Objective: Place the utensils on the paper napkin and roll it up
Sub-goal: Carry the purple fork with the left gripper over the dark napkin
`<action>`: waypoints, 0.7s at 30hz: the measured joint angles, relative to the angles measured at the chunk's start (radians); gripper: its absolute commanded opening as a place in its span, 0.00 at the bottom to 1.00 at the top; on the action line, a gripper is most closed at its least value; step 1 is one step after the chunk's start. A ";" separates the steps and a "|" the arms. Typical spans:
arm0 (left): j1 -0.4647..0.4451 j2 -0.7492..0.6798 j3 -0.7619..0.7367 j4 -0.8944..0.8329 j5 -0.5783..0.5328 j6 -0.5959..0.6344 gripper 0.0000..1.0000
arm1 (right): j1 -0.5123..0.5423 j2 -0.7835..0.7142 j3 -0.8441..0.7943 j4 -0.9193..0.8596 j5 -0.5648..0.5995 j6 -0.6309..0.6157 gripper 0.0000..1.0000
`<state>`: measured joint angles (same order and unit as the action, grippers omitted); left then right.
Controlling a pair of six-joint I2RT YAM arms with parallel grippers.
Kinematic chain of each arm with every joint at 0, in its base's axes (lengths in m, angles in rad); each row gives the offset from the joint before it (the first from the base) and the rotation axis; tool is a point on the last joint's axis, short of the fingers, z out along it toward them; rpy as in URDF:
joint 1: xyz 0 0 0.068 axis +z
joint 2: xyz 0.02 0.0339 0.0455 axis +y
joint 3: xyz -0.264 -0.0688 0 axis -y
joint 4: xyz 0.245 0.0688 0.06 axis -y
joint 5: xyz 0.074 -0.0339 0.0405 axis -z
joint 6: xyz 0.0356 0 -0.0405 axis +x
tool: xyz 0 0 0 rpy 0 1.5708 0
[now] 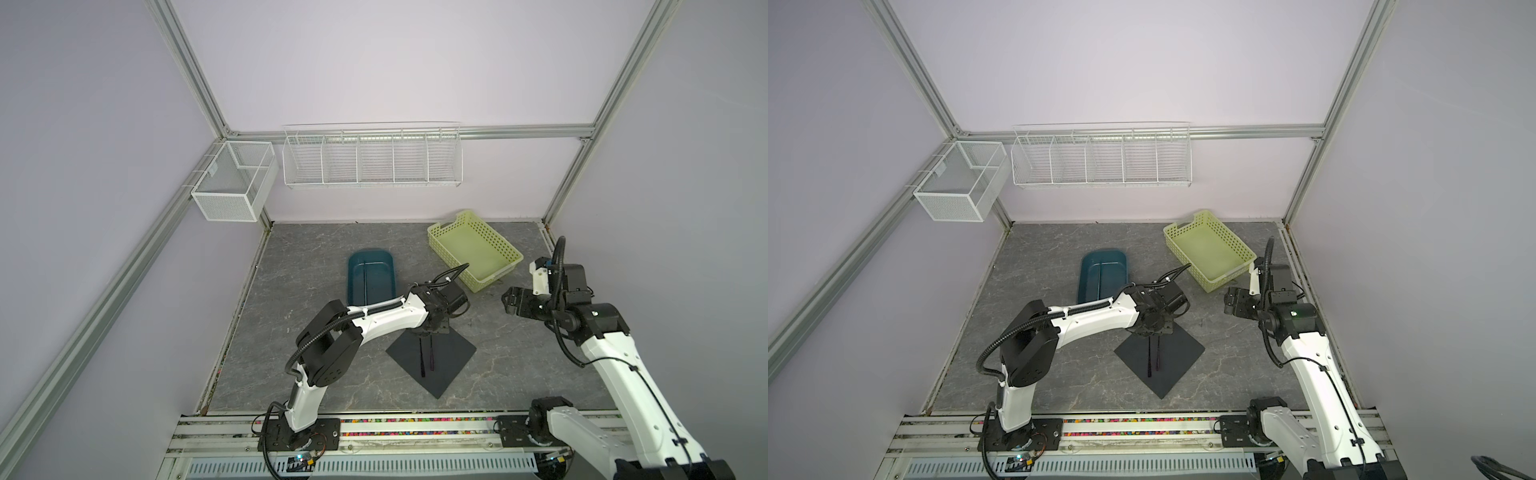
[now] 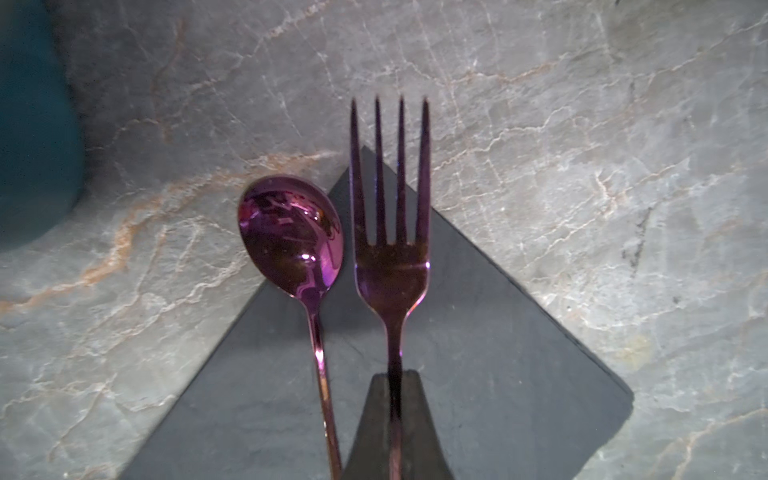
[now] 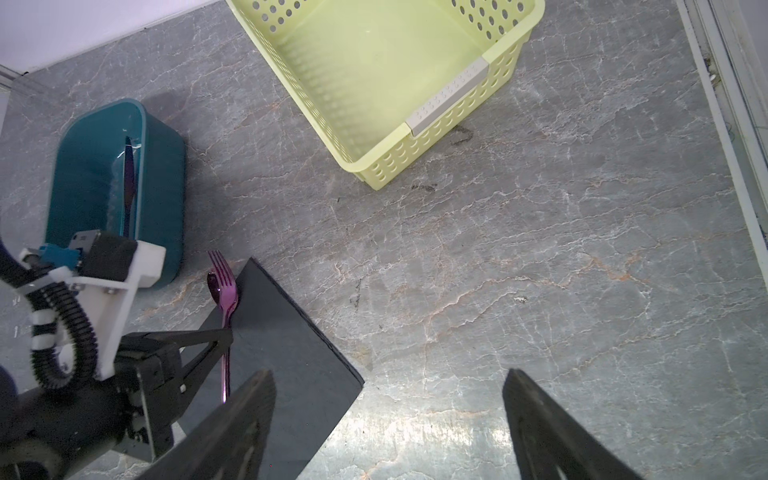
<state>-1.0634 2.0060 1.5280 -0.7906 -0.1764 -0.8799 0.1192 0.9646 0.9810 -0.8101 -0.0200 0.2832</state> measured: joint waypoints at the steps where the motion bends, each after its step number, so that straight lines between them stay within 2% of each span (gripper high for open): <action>1: 0.000 0.000 0.000 0.003 0.001 -0.002 0.00 | 0.000 -0.001 0.000 0.000 0.000 0.000 0.89; 21: -0.015 0.058 0.000 0.016 0.018 -0.029 0.00 | 0.000 -0.003 0.000 0.000 -0.008 0.000 0.89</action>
<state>-1.0782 2.0640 1.5280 -0.7746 -0.1589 -0.9089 0.1192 0.9611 0.9810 -0.8104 -0.0284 0.2829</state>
